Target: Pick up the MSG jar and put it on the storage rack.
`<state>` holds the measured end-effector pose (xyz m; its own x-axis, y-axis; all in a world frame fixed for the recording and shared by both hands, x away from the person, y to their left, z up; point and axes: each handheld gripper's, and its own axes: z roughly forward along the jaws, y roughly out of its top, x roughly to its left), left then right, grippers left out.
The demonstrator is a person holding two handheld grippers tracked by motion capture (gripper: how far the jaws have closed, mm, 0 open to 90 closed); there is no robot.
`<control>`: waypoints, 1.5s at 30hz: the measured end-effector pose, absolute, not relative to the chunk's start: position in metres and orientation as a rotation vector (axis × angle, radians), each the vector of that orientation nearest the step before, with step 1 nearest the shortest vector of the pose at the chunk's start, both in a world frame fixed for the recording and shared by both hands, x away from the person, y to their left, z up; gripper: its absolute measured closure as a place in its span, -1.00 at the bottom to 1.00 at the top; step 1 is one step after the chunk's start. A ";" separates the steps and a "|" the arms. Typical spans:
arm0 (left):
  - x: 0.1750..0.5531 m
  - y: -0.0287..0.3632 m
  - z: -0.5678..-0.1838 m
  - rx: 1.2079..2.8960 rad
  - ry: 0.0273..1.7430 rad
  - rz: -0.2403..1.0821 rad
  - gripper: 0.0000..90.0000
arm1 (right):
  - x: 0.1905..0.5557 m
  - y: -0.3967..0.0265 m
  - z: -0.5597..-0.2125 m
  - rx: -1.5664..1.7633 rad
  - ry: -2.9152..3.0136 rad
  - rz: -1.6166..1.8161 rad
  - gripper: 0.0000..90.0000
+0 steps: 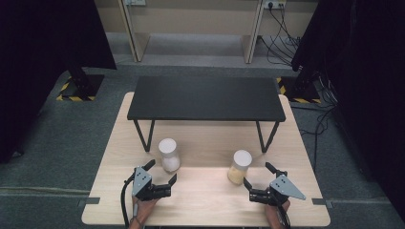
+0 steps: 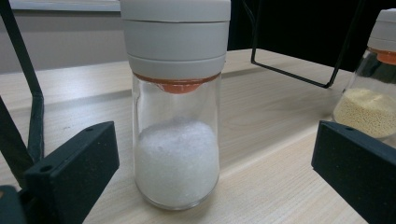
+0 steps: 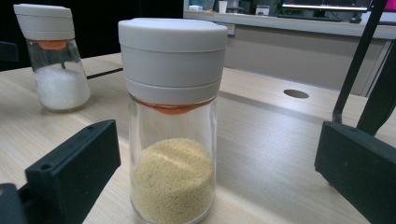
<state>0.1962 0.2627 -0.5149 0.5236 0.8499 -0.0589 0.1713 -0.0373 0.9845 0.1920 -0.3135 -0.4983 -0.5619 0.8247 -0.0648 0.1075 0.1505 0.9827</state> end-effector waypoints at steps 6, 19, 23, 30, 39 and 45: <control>0.196 0.263 -0.515 1.538 0.910 0.692 -1.00 | 0.192 -0.313 -0.498 0.890 1.801 1.461 -1.00; 0.196 0.263 -0.515 1.535 0.909 0.692 -1.00 | 0.191 -0.314 -0.499 0.885 1.797 1.463 -1.00; 0.196 0.263 -0.515 1.534 0.910 0.691 -1.00 | 0.191 -0.314 -0.499 0.882 1.795 1.466 -1.00; 0.196 0.263 -0.516 1.530 0.911 0.690 -1.00 | 0.190 -0.314 -0.500 0.886 1.791 1.466 -1.00; 0.196 0.264 -0.516 1.526 0.912 0.688 -1.00 | 0.190 -0.314 -0.500 0.888 1.786 1.468 -1.00; 0.196 0.264 -0.516 1.525 0.913 0.688 -1.00 | 0.189 -0.315 -0.500 0.884 1.785 1.471 -1.00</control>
<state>0.1958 0.2642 -0.5161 0.5221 0.8501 -0.0684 0.1685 -0.0242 0.9854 0.1895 -0.3147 -0.5004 -0.5589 0.8267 -0.0657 0.0932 0.1413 0.9856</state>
